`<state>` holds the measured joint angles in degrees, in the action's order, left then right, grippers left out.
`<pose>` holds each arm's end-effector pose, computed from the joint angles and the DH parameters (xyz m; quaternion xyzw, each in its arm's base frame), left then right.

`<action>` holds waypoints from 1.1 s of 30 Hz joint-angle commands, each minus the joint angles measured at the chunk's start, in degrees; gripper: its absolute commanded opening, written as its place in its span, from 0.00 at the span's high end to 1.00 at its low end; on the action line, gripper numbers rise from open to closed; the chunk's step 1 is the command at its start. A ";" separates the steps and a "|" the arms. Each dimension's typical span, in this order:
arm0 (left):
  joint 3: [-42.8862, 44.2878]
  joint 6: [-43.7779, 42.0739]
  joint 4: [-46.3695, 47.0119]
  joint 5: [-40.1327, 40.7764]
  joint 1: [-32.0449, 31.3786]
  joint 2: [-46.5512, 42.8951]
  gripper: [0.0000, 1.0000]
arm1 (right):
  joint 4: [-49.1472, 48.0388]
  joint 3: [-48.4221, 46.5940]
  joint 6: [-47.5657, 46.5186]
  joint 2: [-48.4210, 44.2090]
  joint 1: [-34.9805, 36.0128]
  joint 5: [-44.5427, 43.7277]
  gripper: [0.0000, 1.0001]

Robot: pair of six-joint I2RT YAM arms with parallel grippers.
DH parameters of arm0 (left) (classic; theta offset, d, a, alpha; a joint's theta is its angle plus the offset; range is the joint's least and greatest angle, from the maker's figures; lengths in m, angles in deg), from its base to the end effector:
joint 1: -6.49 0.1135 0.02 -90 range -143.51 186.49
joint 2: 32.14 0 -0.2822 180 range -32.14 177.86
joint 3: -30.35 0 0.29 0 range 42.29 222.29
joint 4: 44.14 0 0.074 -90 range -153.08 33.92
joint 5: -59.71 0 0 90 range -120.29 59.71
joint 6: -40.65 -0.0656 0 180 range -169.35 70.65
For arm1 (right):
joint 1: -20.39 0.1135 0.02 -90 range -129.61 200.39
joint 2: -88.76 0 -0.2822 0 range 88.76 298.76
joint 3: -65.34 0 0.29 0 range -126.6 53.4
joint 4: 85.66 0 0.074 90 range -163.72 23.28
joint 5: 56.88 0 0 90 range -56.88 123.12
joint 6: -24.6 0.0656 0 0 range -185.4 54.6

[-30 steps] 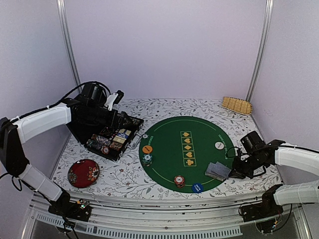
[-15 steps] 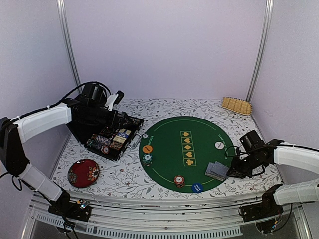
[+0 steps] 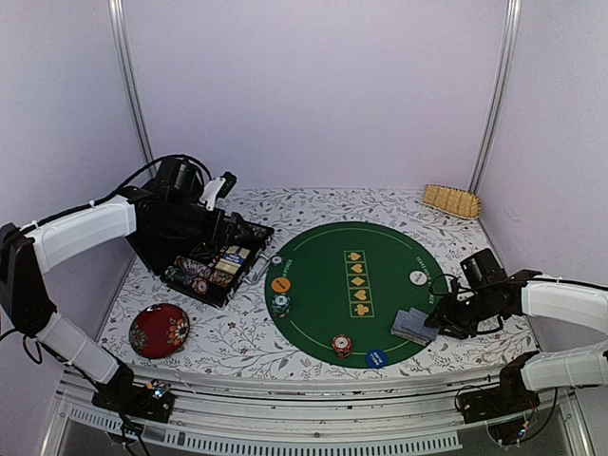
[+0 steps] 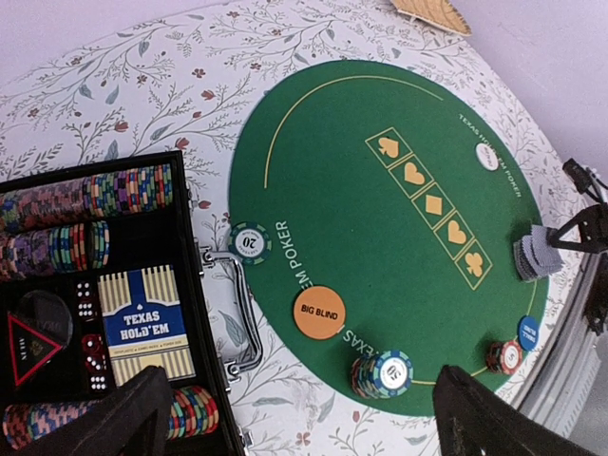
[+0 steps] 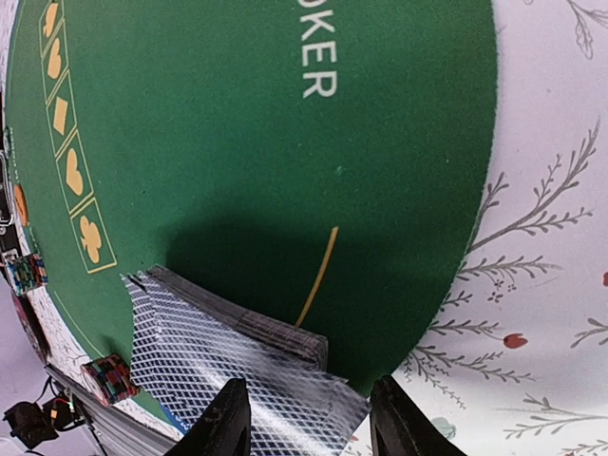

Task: Distribute texas hold em gaming equipment
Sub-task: Pick up the poker card from the face-down deck piles.

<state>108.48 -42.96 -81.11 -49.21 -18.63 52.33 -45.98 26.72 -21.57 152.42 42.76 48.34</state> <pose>0.3351 -0.1806 0.2690 0.2116 0.8830 -0.2514 0.3352 0.1933 0.0982 0.1195 0.1516 0.9557 0.2267 0.1111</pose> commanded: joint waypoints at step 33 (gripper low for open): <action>1.66 -1.30 -1.50 0.36 0.07 0.83 0.02 | 14.93 -8.87 -4.01 -6.62 -3.30 -5.25 0.98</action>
<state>108.57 -43.46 -81.81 -49.03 -18.63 52.46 -36.71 22.57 -23.12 147.17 39.81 45.46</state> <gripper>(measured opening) 0.984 0.019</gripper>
